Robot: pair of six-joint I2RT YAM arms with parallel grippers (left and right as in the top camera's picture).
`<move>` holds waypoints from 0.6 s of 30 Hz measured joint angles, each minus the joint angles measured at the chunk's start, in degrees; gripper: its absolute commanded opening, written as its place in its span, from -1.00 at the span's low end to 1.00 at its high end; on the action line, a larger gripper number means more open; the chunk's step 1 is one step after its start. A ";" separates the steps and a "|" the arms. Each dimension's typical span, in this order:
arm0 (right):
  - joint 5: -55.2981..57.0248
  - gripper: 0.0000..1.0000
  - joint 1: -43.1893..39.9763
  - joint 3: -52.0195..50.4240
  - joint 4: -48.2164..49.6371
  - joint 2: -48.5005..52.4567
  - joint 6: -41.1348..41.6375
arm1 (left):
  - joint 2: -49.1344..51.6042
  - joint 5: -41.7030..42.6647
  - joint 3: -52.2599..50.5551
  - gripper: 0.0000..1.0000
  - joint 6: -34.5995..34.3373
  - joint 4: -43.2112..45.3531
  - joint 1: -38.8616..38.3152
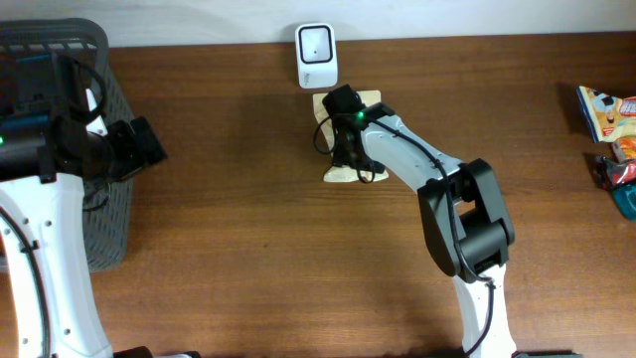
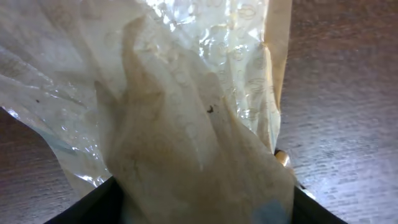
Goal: Scan the item barcode
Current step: 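Carry the beige pouch to the right edge and release it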
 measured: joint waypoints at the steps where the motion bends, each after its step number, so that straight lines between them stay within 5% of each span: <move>1: -0.02 0.07 -0.20 0.17 -0.85 -0.02 -0.07 | 0.00 0.00 0.00 0.99 -0.02 0.00 0.00; 18: -0.26 -0.03 -15.91 6.97 -13.49 -0.46 -0.24 | 0.00 0.00 0.00 0.98 -0.02 0.00 0.00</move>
